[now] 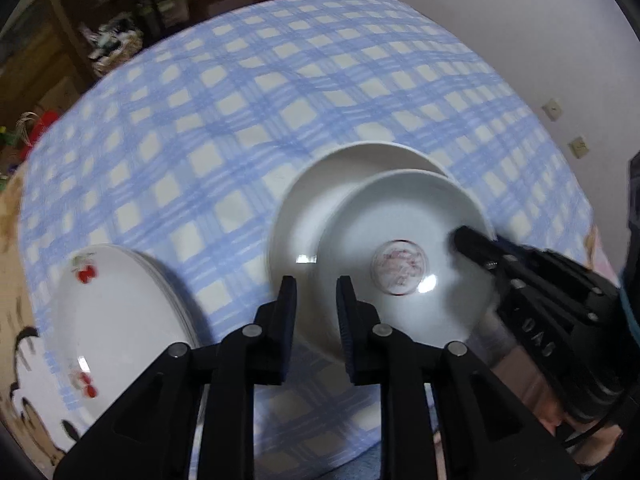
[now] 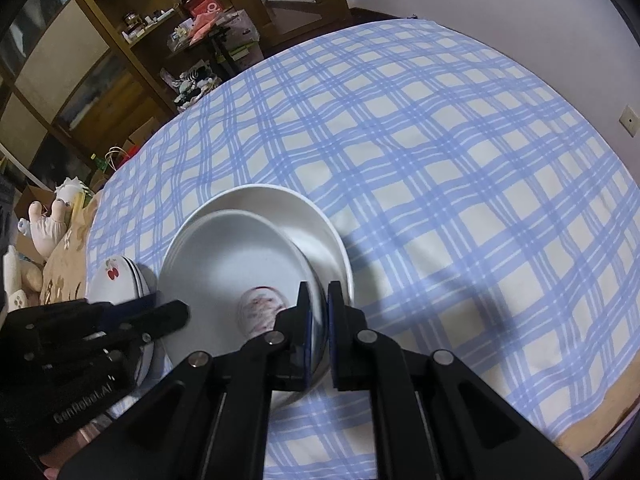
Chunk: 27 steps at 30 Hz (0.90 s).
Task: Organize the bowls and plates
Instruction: 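Open both tools and release the small bowl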
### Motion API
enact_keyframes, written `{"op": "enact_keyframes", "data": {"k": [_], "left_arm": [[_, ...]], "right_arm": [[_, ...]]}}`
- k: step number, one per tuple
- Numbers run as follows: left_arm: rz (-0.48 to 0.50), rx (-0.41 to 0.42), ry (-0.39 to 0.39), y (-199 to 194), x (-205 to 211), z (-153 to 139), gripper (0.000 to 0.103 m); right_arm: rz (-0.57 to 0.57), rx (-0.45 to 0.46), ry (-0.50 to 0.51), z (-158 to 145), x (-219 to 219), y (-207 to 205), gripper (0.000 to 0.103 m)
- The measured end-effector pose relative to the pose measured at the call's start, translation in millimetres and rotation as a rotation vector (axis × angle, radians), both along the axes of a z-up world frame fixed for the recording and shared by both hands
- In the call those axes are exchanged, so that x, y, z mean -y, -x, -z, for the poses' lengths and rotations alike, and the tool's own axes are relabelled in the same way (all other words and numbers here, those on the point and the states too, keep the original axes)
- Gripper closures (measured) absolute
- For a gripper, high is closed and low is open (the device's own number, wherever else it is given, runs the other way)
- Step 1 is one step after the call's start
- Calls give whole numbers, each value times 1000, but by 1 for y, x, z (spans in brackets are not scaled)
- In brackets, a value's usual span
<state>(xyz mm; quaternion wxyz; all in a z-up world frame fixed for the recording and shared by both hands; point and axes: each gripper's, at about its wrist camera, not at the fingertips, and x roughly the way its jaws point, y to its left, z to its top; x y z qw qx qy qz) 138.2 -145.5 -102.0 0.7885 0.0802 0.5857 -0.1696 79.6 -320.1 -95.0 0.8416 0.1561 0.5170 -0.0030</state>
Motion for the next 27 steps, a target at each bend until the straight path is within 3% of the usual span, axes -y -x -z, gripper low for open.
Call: {"op": "enact_keyframes", "data": {"k": [6,16,19,22,27], "left_arm": [[-25,-15,33,-4,-12,0,79],[-55,56,11,-3,-23,-5,48],[-59,67,8,-4,-27,-7,47],[-68,66,16,-5,-31,-8,34],[-93,65,29,-10,-39,-6,33]], "right_arm": [[-17,1,-4,-3,2,0,94],[-31,16,-19,-16,5,1,94],[-30,26,-21,-21,7,3,93],[-23,36,-15,-26,11,4,85],[2,49,-13,-32,25,5,71]]}}
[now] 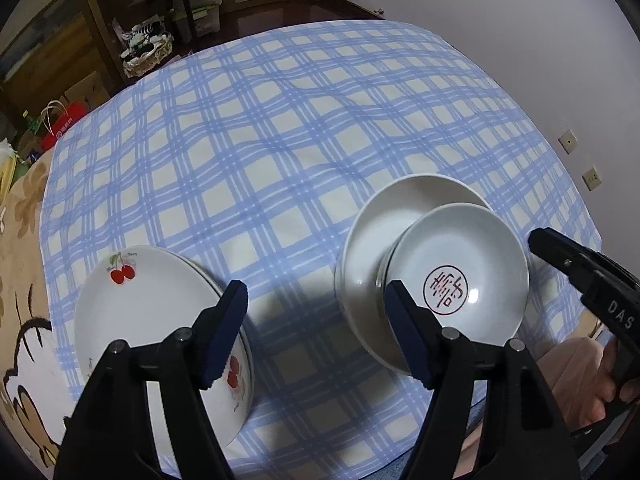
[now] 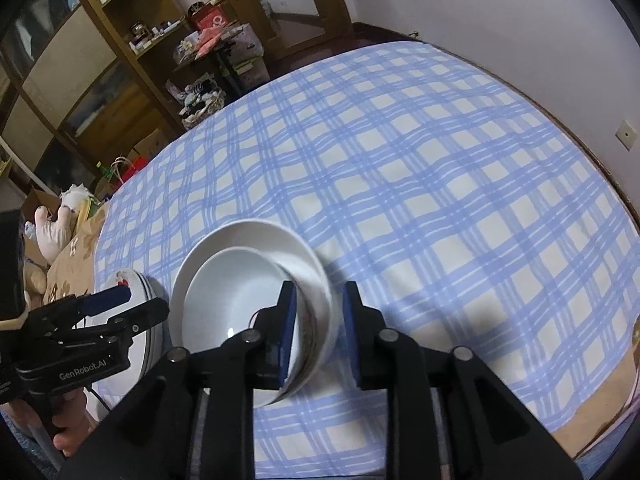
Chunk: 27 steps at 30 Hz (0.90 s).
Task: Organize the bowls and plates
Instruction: 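Open both tools and release the small bowl, then move both tools to the rim of the nested bowl stack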
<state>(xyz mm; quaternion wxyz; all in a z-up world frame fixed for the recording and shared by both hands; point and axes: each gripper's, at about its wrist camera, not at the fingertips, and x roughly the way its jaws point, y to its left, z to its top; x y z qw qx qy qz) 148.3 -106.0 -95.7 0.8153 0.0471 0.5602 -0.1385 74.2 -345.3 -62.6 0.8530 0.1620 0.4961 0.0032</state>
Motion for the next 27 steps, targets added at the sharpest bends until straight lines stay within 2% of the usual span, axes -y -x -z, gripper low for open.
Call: {"op": "enact_keyframes", "data": {"k": [1,3,7,9,27], "left_arm": [[-7,-3,3,-1,-1,1,32],[-20,-13,3,-4,-4,3,30],[-22,-17,-17,-6,-6,9,29],[-32,-25,-26,-8,-8,12,26],[-41,-75,-22,-20,-13,29,22]], "right_arm": [[5,1,-2,0,3,0,67],[20,-3,-1,0,8,1,50],[45,-26,-8,7,17,0,42],[54,-38,-25,11,21,0,33],[85,-102,-96,46,32,-6,30]]}}
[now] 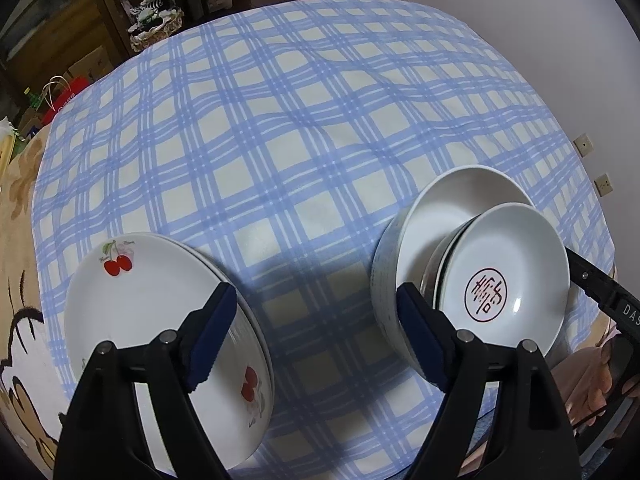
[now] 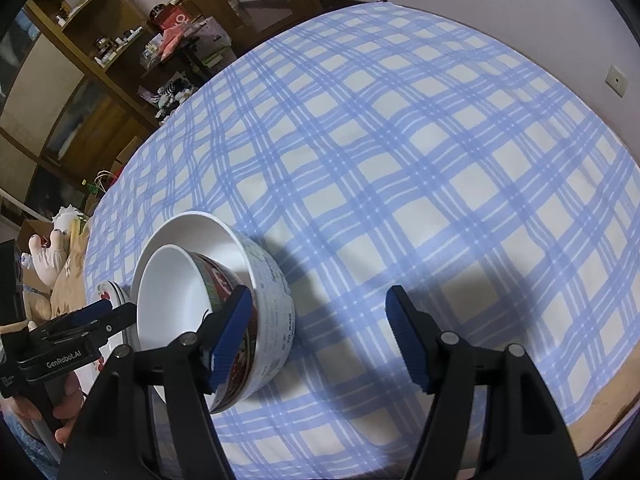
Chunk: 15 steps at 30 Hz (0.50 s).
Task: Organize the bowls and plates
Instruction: 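Move both tools to the rim of the nested bowl stack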
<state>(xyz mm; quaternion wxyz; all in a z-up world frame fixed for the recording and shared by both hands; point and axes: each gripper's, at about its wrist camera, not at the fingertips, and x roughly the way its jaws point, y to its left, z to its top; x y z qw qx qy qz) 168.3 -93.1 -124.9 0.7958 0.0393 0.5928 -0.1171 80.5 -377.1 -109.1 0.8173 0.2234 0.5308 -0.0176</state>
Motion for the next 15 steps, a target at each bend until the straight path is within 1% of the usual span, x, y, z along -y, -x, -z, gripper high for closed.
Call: {"op": "enact_keyframes", "data": {"k": [8,11,15], "left_arm": [[4,-6,-9,-1,1,3,22],[10,-9,-19,-1,2,4,22],[12,-18,-22,-2,4,9,22]], "right_arm": [[7,1,-41,6,4,1,30],[-1,2,-38,6,3,0,30],[-16,-4,-7,6,-2,-1,30]]}}
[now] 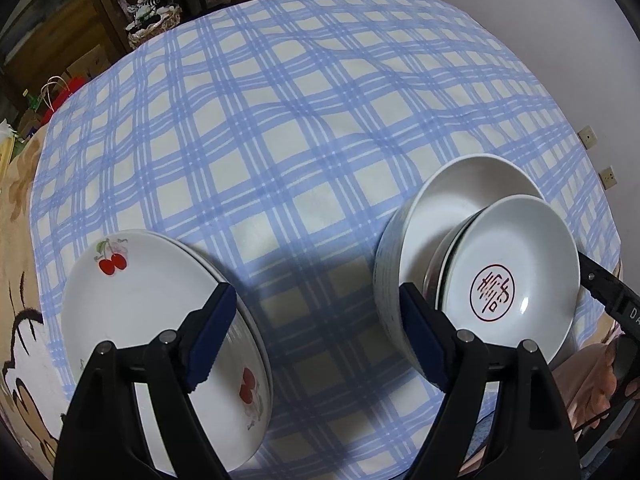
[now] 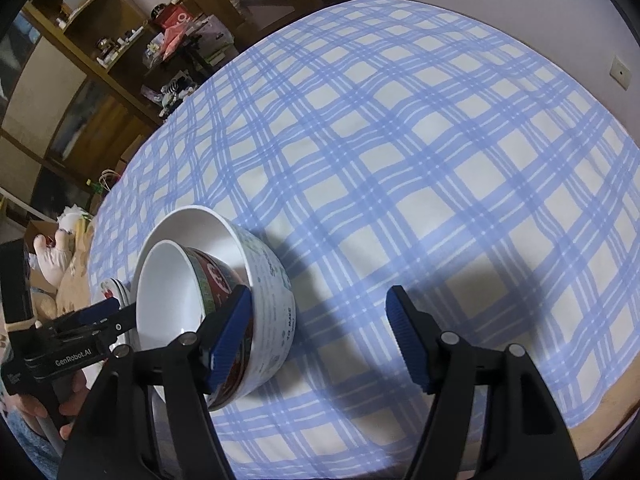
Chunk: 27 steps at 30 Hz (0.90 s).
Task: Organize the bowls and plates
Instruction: 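Move both tools to the rim of the nested bowl stack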
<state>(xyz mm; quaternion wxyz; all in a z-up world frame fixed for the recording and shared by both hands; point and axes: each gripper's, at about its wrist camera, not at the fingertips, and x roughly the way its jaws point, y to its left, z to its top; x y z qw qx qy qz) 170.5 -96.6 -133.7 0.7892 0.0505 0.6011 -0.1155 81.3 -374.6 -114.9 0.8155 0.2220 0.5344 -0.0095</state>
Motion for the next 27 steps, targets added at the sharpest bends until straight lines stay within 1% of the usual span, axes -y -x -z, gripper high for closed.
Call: {"op": "enact_keyframes", "data": {"k": [5,11,16,20,21,23,24,26,27], "left_arm": [[21,20,-33,1,4,2,21],[11,28,-36,-1,3,4,15],[6,29,-36,-1,3,4,15],[29,47,-43,-1,4,4,15],[36,52,-43,-1,4,3,16],[59,60,-35,0,7,2,26],[68,67,-33,1,9,1,28],[86,81,-38,4,13,-1,39],[94,85,-38,4,15,-1,42]], "right_arm": [[-10,-15,19,3,-4,-3,30],[-7,-15,12,4,-5,-4,30],[0,-15,-1,5,-4,-4,30],[4,-12,-10,7,-4,-4,30],[5,-11,-10,7,-4,-4,30],[3,-11,-7,7,-4,-4,30],[3,-11,-6,7,-4,-4,30],[2,-10,-3,7,-4,-4,30],[1,-10,-1,8,-4,-4,30]]}}
